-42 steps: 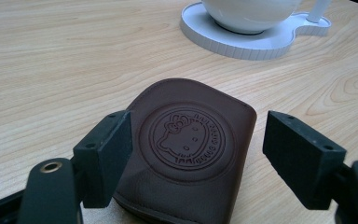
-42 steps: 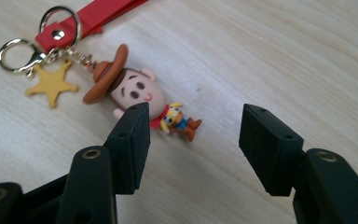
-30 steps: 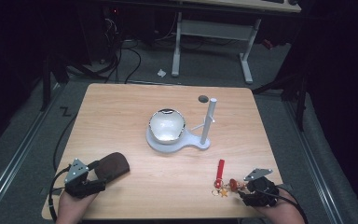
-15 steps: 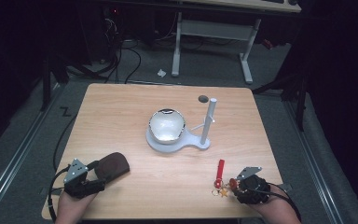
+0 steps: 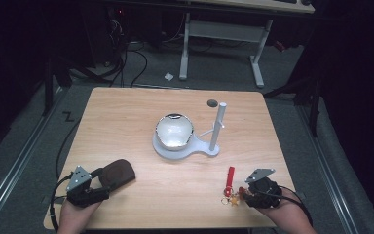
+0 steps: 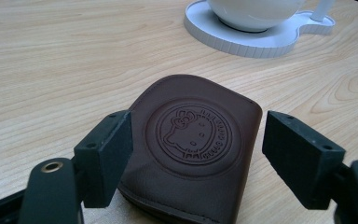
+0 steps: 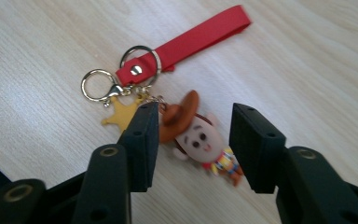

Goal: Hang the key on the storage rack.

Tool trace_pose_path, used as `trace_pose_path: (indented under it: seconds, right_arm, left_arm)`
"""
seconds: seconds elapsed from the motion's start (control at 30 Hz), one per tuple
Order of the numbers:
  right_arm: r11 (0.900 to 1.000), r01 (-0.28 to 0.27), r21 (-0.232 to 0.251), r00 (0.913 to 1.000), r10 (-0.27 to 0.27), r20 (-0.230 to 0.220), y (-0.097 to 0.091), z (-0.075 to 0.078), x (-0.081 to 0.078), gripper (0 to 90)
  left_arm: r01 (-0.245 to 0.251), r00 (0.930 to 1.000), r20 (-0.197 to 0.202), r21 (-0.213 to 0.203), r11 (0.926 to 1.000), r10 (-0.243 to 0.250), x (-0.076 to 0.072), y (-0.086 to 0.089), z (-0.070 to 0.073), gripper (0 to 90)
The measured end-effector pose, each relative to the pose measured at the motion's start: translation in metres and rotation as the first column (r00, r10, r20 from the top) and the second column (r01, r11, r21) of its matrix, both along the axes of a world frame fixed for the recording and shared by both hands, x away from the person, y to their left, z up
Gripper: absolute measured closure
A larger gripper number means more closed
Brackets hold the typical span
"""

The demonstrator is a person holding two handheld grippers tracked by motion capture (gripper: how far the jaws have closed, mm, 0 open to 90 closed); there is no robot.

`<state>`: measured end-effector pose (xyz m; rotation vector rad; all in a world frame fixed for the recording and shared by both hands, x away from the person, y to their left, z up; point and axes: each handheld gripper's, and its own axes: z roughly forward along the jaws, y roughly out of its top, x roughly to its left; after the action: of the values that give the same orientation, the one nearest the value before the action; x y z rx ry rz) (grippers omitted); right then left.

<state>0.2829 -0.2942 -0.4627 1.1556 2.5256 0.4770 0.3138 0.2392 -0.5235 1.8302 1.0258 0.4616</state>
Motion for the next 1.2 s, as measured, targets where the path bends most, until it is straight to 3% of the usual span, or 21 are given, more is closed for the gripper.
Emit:
trace_pose_path:
  seconds: [0.13,0.27,0.43,0.57,1.2]
  right_arm:
    - [0.9981,0.062,-0.006,0.9981,-0.062,0.002,-0.014,0.006,0.005,72.6]
    - [0.9925,0.117,-0.034,0.993,-0.117,-0.009,-0.022,-0.008,0.017,83.3]
    - [0.9896,0.129,-0.063,0.9907,-0.132,-0.035,-0.023,-0.028,0.027,83.9]
    - [0.9901,0.12,-0.073,0.9909,-0.124,-0.053,-0.023,-0.031,0.027,84.2]
    - [0.9931,0.108,-0.045,0.9901,-0.112,-0.085,-0.025,-0.022,-0.014,82.4]
  left_arm:
    - [0.004,1.0,0.003,0.005,1.0,-0.004,0.0,-0.002,0.0,24.6]
    - [-0.002,1.0,0.006,0.003,1.0,0.002,-0.001,-0.001,0.001,24.7]
    - [-0.006,1.0,0.004,-0.003,1.0,0.006,-0.001,0.001,0.001,24.7]
    - [-0.006,1.0,0.004,-0.002,1.0,0.006,-0.001,0.001,0.001,24.7]
    - [-0.002,1.0,0.003,0.0,1.0,0.002,-0.001,-0.001,0.001,24.8]
